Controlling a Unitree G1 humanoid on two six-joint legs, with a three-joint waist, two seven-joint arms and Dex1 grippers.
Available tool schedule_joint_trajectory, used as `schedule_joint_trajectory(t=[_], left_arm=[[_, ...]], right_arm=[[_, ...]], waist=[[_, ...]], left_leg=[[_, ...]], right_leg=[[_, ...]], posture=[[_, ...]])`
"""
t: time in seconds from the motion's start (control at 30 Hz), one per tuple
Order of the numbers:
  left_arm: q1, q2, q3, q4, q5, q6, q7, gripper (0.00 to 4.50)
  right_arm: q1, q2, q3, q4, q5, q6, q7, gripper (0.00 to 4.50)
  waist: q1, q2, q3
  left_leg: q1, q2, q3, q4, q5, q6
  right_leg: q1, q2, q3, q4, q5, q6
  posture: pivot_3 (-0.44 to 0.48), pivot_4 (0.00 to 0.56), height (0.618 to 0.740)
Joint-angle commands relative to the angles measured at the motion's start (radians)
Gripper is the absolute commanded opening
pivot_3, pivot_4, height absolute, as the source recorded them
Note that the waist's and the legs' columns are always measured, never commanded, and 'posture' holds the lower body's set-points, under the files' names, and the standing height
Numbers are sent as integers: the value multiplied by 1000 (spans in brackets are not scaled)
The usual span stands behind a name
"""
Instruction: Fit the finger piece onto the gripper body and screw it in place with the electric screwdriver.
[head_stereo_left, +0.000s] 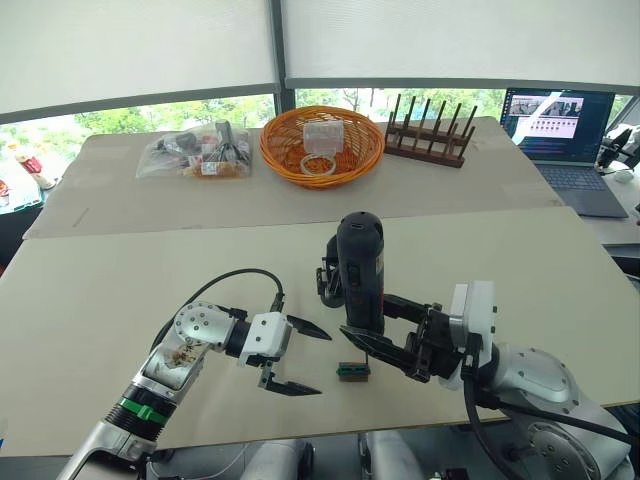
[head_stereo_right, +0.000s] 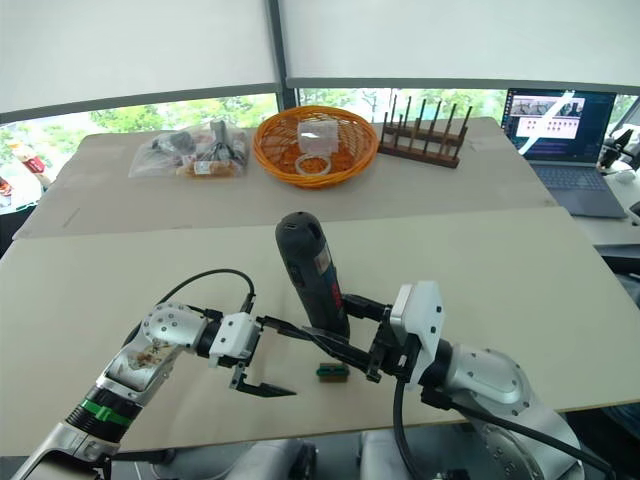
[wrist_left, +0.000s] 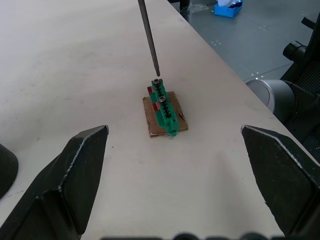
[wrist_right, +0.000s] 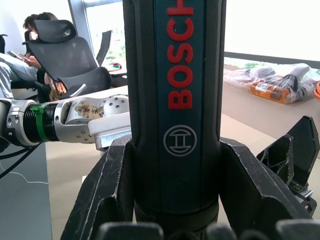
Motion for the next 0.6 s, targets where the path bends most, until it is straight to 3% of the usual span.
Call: schedule_joint_trajectory(t=[0.03,0.6], left_arm=[[-1,-5,1,-23,-14,1,6,4500],[-5,-8,1,-14,-7,-8,12,4500]], right_arm=[[-22,3,-13,-40,7,-43,7,1934],[-4,18,-8,-20,-19,-63,27,1934]], waist=[[0,0,0],[0,0,0]], left_leg=[[0,0,0,0,0,0],[0,0,0,0,0,0]], right_leg=[[0,0,0,0,0,0],[0,0,0,0,0,0]], posture=[[0,150,740],[0,150,740]])
